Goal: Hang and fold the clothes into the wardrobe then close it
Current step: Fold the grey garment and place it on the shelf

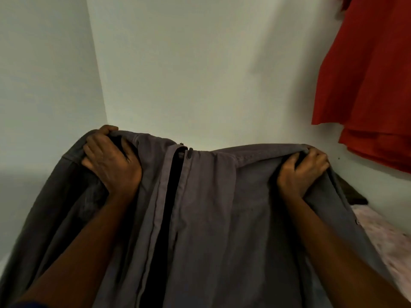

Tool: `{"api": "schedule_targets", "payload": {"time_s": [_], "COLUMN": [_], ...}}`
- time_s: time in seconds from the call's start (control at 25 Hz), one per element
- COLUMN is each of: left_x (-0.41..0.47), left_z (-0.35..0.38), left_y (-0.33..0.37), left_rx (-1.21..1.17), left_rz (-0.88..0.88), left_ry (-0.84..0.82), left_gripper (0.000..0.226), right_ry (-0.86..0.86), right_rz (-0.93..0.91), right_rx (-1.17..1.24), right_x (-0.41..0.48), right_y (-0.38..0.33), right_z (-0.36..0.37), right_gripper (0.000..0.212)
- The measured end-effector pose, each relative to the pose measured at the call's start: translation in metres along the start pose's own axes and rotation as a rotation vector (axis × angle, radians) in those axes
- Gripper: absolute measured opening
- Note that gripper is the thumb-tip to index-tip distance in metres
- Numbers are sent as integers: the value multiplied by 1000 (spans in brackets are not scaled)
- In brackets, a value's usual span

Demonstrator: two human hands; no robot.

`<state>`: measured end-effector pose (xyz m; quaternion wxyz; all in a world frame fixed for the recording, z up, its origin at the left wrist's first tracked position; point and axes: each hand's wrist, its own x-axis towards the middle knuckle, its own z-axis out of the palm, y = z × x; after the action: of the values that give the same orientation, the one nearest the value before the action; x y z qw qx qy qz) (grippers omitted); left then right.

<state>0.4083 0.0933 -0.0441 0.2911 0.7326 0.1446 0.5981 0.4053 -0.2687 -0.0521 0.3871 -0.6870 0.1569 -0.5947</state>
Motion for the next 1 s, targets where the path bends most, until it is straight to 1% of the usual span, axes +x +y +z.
{"api": "schedule_targets", "payload": {"time_s": [0.08,0.2,0.24,0.36,0.4,0.44,0.52,0.56,0.6,0.64,0.68,0.72,0.8,0.84,0.88,0.92,0.96,1.0], "left_x": [-6,-25,-32,-41,-41,-40,-41,-40,-39,-39,-38,-37,-35,-35,-33,-30,-24,-18], "left_z": [47,99,109,129,132,133,132,131,130,130,130,129,127,126,126,125,122,115], "left_y": [-29,-70,-80,-103,-106,-109,-107,-105,-104,-103,-102,-101,-101,-101,-103,-105,-106,-106], "left_rx": [114,197,226,343,368,383,378,368,356,345,334,323,283,257,244,230,185,102], "left_rz": [-67,-76,-82,-189,-211,-217,-207,-217,-232,-246,-256,-268,-296,-312,-321,-331,-349,-373], "left_ry": [-129,-316,-392,-655,-694,-707,-705,-708,-719,-727,-727,-725,-724,-738,-773,-841,-921,-992], "left_gripper": [36,30,29,31,34,37,45,47,49,50,50,50,51,52,54,56,56,53], "right_ry": [-96,-274,-360,-644,-674,-666,-611,-583,-574,-599,-659,-759,-1049,-1201,-1367,-1535,-1674,-1754], "right_rz": [17,4,-8,-3,7,10,0,-49,-141,-234,-288,-275,-143,-134,-193,-284,-381,-492], "right_rx": [-108,-273,-332,-495,-522,-537,-565,-574,-557,-487,-353,-175,208,350,404,383,304,181], "right_x": [-6,-16,-19,-27,-28,-28,-30,-33,-36,-42,-50,-60,-89,-103,-117,-126,-133,-135], "right_y": [25,71,86,113,113,110,99,94,85,72,54,30,-21,-42,-58,-69,-74,-74], "right_z": [41,87,94,108,109,108,103,101,98,93,89,83,69,62,56,52,51,53], "right_gripper": [35,35,34,26,22,22,30,32,33,33,31,30,35,37,42,49,57,62]}}
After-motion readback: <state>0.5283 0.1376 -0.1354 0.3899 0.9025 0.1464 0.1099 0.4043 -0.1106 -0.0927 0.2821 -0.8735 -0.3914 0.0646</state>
